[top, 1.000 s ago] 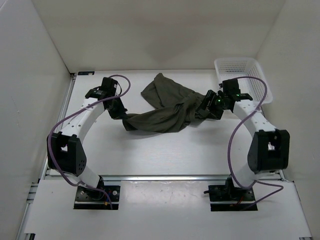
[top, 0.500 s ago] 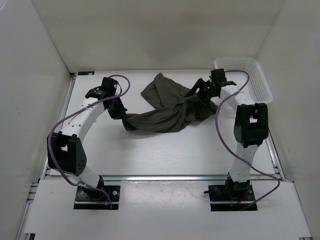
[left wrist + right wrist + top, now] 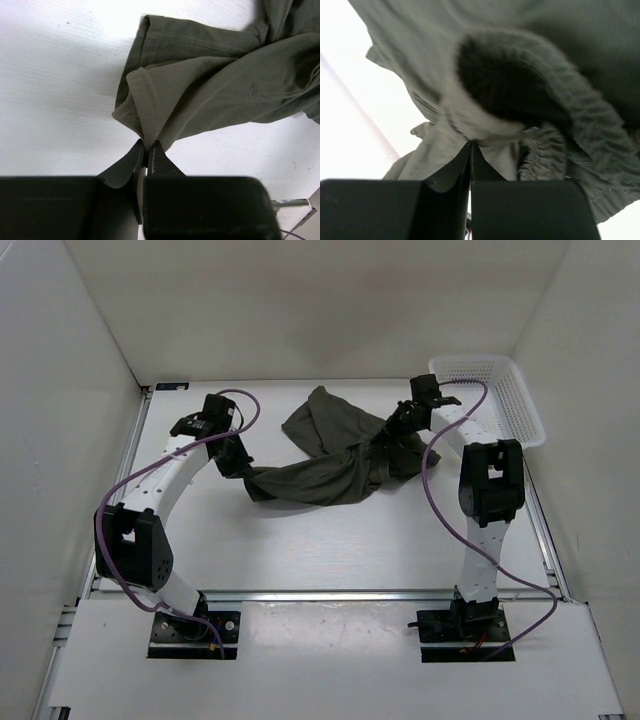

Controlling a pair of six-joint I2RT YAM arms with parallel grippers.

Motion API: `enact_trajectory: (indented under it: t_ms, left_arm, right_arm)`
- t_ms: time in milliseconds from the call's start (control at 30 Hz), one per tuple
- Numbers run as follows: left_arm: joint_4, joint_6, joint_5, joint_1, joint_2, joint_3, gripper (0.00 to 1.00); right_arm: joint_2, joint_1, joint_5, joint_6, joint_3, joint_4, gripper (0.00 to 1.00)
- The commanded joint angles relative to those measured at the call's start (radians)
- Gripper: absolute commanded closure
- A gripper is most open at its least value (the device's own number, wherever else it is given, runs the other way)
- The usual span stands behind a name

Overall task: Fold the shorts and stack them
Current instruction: Flatten the shorts out

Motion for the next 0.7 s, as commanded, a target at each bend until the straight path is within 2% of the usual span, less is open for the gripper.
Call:
enact_trajectory:
  t_ms: [0,100,133,167,200,233,300,367,567,667]
  left_arm:
    - [-0.001,0.013,-0.021,0.018,-0.021,0.060,0.90]
    - [-0.001,0.024,-0.021,0.027,-0.021,0.071,0.90]
    - [-0.001,0.024,-0.021,0.027,-0.021,0.071,0.90]
    - [-0.001,0.024,-0.021,0.027,-0.021,0.071,0.90]
    - [-0.001,0.024,-0.021,0.027,-0.021,0.071,0.90]
    - [-0.001,0.024,-0.021,0.027,-0.021,0.071,0.90]
    - [-0.001,0.024,-0.012,0.027,-0.021,0.071,0.90]
    - [-0.001,0.024,-0.012,0.027,-0.021,0.060,0.90]
    - [-0.001,0.024,-0.021,0.027,-0.030,0.042,0.90]
    - [-0.001,0.024,-0.021,0.027,-0.039,0.042,0.90]
  right_arm:
    - [-0.044,-0.003,0.043,-0.025,0.109,-0.049,1.00]
    - [-0.044,-0.003,0.064,-0.059,0.180,-0.112,0.97]
    - [-0.044,-0.003,0.064,-0.059,0.192,-0.141,0.85]
    - [-0.044,0.006,0.074,-0.068,0.192,-0.150,0.68]
    - [-0.044,0.017,0.118,-0.068,0.183,-0.162,0.39]
    - [-0.044,0.017,0.152,-0.068,0.183,-0.196,0.29]
    - [-0.044,0.043,0.224,-0.023,0.200,-0.250,0.22]
    - [-0.018,0.054,0.271,0.006,0.211,-0.311,0.22]
    - [0.039,0.101,0.321,0.076,0.249,-0.320,0.22]
    - [0.088,0.111,0.348,0.102,0.278,-0.320,0.28]
